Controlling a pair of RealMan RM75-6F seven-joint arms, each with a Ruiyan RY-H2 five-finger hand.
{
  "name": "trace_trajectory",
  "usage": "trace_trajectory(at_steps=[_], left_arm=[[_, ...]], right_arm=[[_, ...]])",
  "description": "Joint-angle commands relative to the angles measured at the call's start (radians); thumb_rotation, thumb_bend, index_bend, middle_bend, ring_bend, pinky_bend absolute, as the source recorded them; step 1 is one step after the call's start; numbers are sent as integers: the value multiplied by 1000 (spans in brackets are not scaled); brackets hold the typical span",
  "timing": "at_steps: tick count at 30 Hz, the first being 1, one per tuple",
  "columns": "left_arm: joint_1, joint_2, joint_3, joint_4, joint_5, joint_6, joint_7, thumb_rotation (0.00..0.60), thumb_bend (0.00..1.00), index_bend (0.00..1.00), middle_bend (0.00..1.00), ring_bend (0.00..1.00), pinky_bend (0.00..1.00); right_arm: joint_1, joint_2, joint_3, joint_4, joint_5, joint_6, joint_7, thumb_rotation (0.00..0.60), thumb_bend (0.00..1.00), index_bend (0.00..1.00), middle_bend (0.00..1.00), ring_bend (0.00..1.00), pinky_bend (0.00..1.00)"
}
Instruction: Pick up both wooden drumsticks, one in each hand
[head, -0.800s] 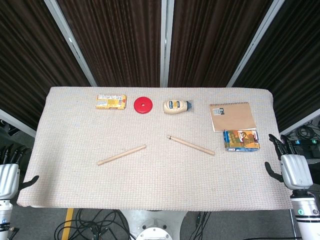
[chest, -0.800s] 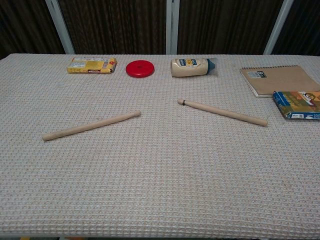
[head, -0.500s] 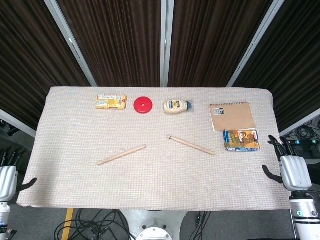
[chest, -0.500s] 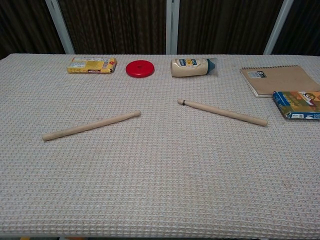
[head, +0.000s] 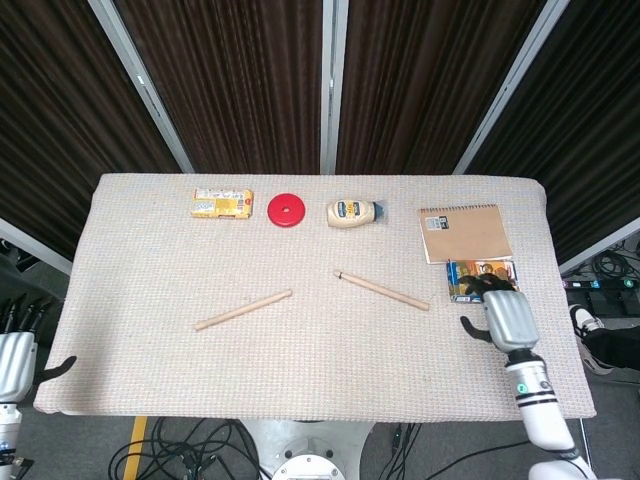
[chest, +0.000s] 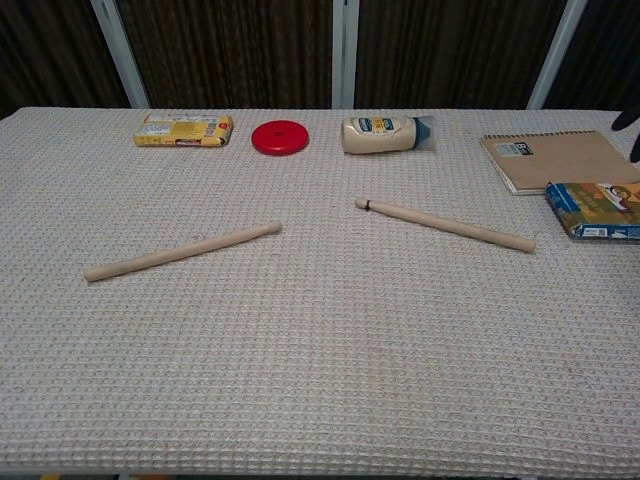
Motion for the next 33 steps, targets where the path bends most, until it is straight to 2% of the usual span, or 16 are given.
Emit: trace_trajectory(at_steps=[1, 6, 14, 23, 33], left_arm=[[-1, -3, -2, 3, -5, -8, -5, 600, 93, 198, 137, 19, 35], [-4, -2, 3, 3, -9, -29, 1, 600, 92, 206, 137, 19, 35], [-6, 7, 3, -5, -3, -35, 3, 600, 93, 206, 137, 19, 35], [-8, 9, 1, -7, -7, -47, 1, 600, 93, 206, 137, 19, 35], [-10, 5, 0, 3, -8, -56, -8, 600, 93, 206, 137, 19, 35]], right_arm=[[80, -115, 27, 84, 84, -86, -83, 600, 182, 305, 415, 213, 291], [145, -222, 40, 194, 149, -137, -162, 600, 129, 311, 416, 215, 291], [201, -342, 42, 350, 184, -174, -197, 600, 101, 338, 433, 216, 246], [240, -400, 48, 431, 210, -213, -209, 600, 141, 404, 456, 216, 245], [256, -424, 52, 481, 240, -238, -208, 600, 171, 418, 487, 242, 245]])
